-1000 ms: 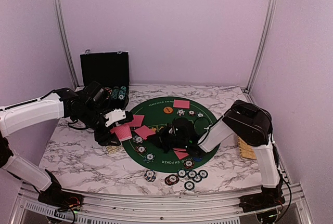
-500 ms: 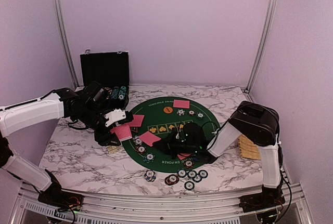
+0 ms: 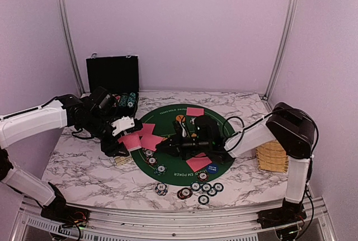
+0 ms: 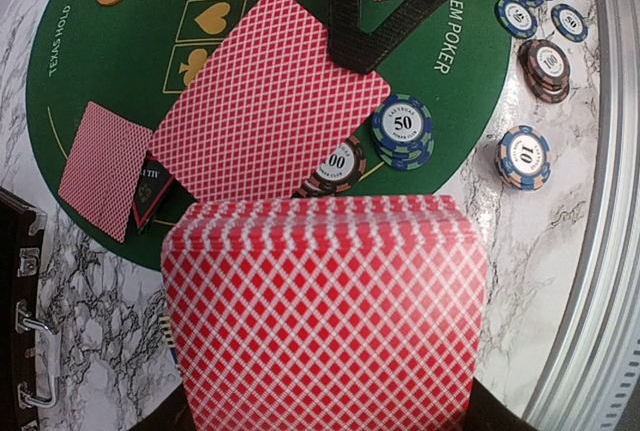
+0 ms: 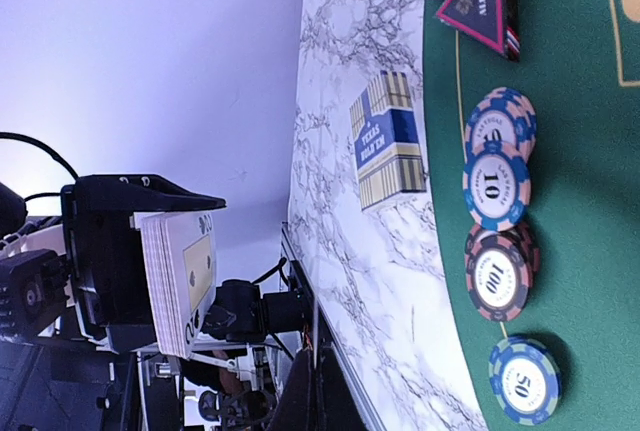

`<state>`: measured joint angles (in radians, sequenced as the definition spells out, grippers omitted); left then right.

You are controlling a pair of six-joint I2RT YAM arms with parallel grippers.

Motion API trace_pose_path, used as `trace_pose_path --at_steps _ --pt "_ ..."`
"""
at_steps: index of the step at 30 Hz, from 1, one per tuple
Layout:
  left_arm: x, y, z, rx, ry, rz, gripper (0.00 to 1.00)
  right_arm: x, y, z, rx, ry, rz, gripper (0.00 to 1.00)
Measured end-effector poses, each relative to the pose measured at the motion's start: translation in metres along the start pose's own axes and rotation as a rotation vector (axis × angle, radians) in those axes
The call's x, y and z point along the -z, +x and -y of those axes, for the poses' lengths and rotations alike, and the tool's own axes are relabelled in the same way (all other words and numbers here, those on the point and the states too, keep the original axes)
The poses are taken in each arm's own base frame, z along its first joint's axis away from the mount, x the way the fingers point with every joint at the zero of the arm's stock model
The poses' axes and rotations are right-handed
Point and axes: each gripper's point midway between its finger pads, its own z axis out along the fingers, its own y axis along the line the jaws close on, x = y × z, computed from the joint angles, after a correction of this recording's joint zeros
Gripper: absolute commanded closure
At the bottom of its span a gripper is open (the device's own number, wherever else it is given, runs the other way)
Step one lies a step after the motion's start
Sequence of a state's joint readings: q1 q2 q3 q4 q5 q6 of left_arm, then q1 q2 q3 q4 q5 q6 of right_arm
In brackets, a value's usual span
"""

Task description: Distribute texas hold em gaming equipment

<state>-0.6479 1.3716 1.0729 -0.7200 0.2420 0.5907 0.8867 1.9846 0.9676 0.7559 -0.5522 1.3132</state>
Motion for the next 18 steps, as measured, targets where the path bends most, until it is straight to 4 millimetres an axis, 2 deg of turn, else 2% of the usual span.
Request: trace_pose_path --at_steps 6,13,16,18 --pt "0.003 0.000 -0.001 0.000 -0.010 0.001 1.00 -0.016 0.020 -0.009 0.070 0.008 -0.140 1.00" --pt "0.007 0.002 -0.005 0.012 -0.023 0.007 1.00 -0.063 0.067 -0.008 0.152 0.051 -0.355 1.00" --pt "0.010 0.003 -0.006 0.016 -0.028 0.011 1.00 -0.081 0.081 -0.007 0.183 0.067 -0.421 0.94" --pt "0.012 0.003 -0.006 0.016 -0.032 0.015 1.00 -0.093 0.087 -0.006 0.204 0.078 -0.458 0.84"
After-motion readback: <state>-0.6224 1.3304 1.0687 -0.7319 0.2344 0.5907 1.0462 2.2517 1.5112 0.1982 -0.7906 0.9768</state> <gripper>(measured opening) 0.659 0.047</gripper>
